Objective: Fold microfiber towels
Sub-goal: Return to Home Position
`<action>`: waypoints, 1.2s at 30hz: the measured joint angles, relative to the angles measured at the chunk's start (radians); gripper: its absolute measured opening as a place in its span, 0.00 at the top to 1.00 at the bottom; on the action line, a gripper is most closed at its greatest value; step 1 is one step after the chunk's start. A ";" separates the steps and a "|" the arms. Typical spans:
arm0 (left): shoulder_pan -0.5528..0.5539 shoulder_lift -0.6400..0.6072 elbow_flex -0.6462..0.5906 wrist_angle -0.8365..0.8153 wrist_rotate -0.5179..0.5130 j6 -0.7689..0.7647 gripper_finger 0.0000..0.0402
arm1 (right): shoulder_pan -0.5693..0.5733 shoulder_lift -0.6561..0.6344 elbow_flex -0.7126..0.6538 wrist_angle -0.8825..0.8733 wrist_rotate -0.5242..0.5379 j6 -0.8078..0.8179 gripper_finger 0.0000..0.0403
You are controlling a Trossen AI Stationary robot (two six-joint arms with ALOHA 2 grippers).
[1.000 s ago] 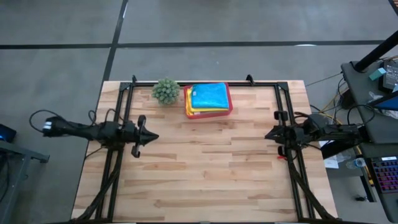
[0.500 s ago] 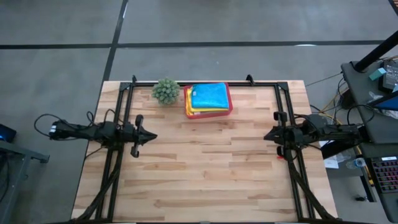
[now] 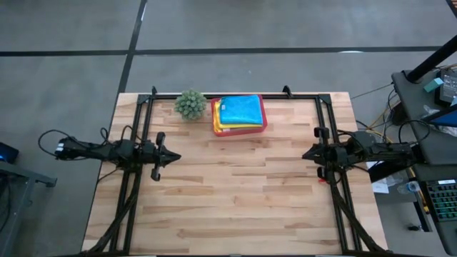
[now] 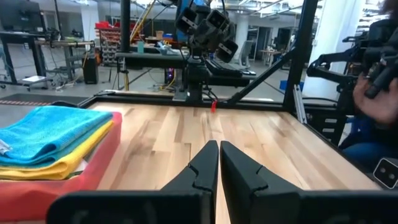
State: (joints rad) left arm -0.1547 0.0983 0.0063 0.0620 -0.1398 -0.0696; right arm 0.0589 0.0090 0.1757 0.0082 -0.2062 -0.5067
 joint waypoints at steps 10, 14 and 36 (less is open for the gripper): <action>0.000 -0.001 0.000 0.004 0.000 -0.001 0.99 | 0.000 0.030 0.000 -0.001 -0.001 0.001 0.98; 0.000 -0.001 0.000 0.005 0.000 -0.001 0.99 | 0.000 0.030 0.000 -0.003 -0.001 0.001 0.98; 0.000 -0.001 0.000 0.005 0.001 -0.001 0.99 | 0.000 0.030 0.000 -0.004 -0.001 0.001 0.98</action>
State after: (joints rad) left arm -0.1547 0.0975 0.0063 0.0669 -0.1390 -0.0708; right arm 0.0589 0.0395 0.1757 0.0044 -0.2070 -0.5053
